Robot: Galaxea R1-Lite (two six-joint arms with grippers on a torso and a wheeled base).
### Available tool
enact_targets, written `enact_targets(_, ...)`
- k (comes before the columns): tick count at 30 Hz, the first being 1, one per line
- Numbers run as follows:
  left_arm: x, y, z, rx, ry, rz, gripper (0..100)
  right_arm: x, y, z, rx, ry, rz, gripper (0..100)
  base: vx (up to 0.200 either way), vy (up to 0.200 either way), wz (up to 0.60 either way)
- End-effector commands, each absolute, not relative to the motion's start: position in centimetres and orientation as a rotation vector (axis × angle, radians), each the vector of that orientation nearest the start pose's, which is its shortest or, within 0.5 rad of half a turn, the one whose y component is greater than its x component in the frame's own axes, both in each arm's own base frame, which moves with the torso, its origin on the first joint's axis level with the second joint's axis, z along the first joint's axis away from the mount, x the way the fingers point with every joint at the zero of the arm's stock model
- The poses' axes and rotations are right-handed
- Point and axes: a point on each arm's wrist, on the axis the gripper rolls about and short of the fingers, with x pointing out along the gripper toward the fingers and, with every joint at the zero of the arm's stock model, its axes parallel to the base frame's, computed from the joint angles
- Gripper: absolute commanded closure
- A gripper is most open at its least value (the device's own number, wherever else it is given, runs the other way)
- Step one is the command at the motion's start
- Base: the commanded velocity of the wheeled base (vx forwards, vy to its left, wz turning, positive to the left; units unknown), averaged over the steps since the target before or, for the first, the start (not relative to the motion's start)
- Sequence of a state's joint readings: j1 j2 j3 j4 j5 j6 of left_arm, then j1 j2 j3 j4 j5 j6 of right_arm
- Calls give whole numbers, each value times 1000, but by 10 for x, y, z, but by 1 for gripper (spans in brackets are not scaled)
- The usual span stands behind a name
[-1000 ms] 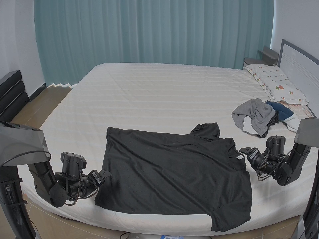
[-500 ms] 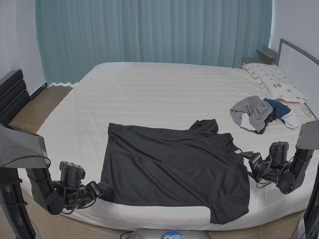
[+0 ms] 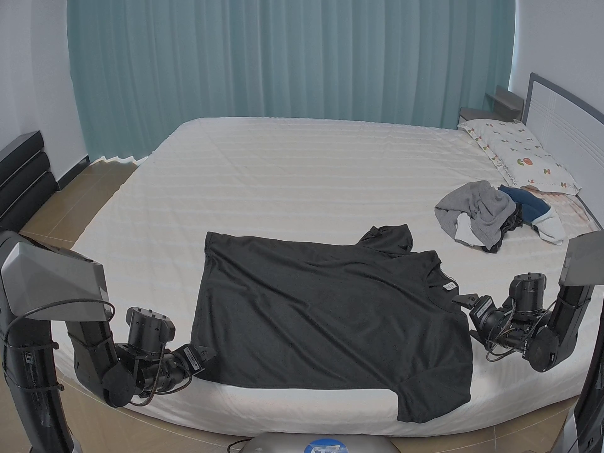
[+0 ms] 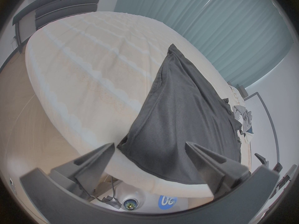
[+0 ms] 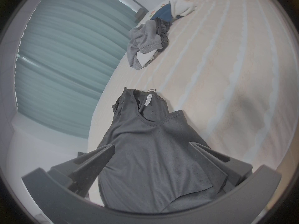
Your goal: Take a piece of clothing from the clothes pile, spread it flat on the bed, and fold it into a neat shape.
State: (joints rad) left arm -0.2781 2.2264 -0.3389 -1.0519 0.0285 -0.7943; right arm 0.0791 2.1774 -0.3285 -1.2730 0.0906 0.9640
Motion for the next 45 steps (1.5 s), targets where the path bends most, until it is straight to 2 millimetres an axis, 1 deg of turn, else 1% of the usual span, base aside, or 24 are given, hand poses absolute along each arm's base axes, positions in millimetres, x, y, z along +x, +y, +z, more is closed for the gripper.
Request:
enact_targets(1, 259, -74, -34, -601, 878, 129, 100, 268, 24, -1, 856, 637, -110, 0, 0, 0, 0)
enact_targets(3, 257, -73, -35, -596, 881, 138, 100, 268, 23, 1, 840, 620, -104, 0, 0, 0, 0)
enact_targets(7, 251, -62, -35, -582, 884, 186, 100, 258, 21, 0, 776, 639, -101, 0, 0, 0, 0)
enact_targets(9, 244, -57, -34, -554, 897, 195, 100, 252, 20, -2, 712, 660, -90, 0, 0, 0, 0)
enact_targets(12, 238, -52, -30, -523, 900, 198, 100, 246, 19, -5, 676, 684, -87, 0, 0, 0, 0)
enact_targets(15, 235, -49, -27, -493, 888, 224, 100, 242, 18, -8, 654, 709, -87, 0, 0, 0, 0)
enact_targets(19, 229, -40, -28, -417, 904, 240, 100, 240, 18, -11, 627, 727, -86, 0, 0, 0, 0)
enact_targets(22, 229, -37, -28, -410, 904, 246, 100, 238, 17, -12, 621, 739, -88, 0, 0, 0, 0)
enact_targets(24, 229, -33, -28, -414, 904, 263, 100, 235, 18, -20, 600, 783, -87, 0, 0, 0, 0)
enact_targets(28, 228, -32, -31, -404, 917, 265, 100, 234, 21, -29, 593, 815, -85, 0, 0, 0, 0)
enact_targets(32, 223, -24, -34, -372, 948, 281, 100, 237, 27, -35, 592, 830, -67, 0, 0, 0, 0)
enact_targets(35, 226, -20, -33, -388, 929, 289, 100, 238, 29, -33, 597, 813, -47, 0, 0, 0, 0)
enact_targets(39, 229, -20, -32, -403, 916, 280, 100, 239, 34, -33, 591, 809, -26, 0, 0, 0, 0)
enact_targets(43, 231, -22, -31, -420, 908, 253, 100, 246, 42, -41, 579, 814, -8, 0, 0, 0, 0)
enact_targets(44, 231, -22, -31, -423, 910, 249, 100, 248, 42, -43, 578, 815, -10, 100, 0, 0, 0)
enact_targets(45, 232, -22, -32, -429, 907, 247, 100, 249, 43, -44, 579, 815, -11, 100, 0, 0, 0)
